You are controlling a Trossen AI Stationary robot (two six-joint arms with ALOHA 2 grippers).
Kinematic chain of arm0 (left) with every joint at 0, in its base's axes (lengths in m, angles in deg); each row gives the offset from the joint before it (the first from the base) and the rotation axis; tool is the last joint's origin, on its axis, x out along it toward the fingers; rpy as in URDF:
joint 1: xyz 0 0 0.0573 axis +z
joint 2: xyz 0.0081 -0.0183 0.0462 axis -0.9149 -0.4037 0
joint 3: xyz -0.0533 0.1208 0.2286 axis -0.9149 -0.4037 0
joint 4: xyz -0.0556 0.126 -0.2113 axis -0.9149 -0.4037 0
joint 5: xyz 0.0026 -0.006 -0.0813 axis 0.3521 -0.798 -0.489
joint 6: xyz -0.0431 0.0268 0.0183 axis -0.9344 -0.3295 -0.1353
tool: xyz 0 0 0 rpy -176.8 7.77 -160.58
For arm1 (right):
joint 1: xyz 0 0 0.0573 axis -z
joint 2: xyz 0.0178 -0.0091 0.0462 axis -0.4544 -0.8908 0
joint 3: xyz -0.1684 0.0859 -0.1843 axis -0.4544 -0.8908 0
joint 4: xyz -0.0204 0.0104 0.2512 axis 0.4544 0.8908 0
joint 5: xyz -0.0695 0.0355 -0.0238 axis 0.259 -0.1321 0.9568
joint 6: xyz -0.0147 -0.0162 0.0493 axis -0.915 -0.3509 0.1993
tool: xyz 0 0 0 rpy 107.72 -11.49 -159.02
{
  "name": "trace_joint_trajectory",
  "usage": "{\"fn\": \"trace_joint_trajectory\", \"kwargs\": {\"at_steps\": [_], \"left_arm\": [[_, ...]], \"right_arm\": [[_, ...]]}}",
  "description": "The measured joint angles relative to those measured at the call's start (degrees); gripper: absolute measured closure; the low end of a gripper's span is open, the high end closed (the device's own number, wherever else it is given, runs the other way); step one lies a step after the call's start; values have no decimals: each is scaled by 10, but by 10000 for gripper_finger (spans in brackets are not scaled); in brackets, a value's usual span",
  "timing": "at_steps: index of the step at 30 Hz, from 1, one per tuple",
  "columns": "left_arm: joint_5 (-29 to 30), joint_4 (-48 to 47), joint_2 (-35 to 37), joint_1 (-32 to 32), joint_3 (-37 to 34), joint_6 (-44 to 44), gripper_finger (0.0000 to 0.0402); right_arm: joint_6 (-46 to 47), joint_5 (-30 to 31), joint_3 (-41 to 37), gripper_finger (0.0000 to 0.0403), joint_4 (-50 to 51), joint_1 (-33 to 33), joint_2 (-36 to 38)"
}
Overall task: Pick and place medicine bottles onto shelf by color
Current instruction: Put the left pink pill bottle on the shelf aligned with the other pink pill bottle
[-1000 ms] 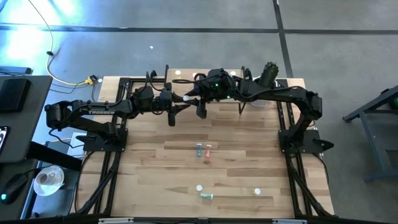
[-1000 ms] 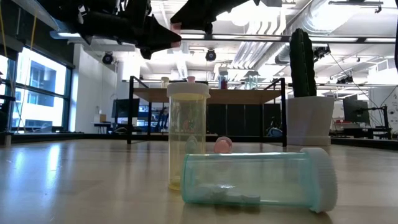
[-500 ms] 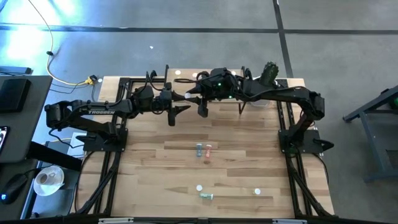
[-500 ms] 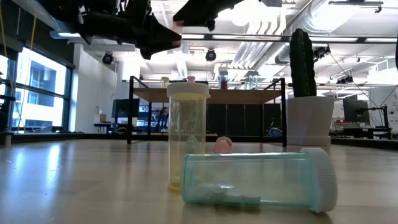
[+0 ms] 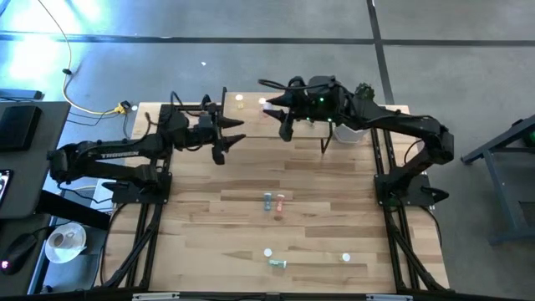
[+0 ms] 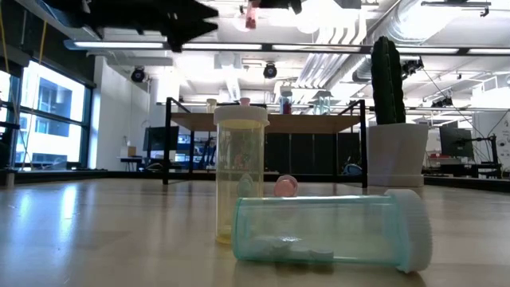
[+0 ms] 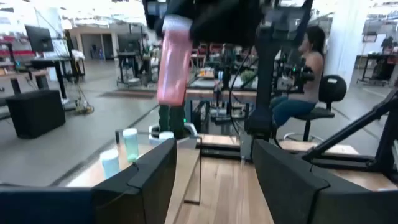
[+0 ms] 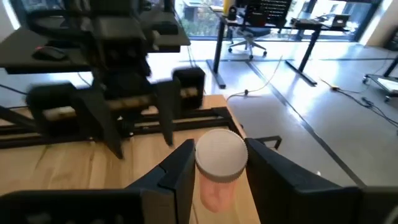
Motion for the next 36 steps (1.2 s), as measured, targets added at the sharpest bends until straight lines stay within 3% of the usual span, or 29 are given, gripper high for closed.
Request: {"fn": "trace_joint_trajectory", "kwargs": {"at_steps": [13,28,36], "left_arm": [[12,-94,97,0,0,10,202],[16,-134,101,0,0,31,202],[44,-140,101,0,0,35,202]], "right_arm": [[43,4,0,284,25,16,-77],[74,5,0,284,16,30,-138],[75,3,0,284,75,22,-122]]}}
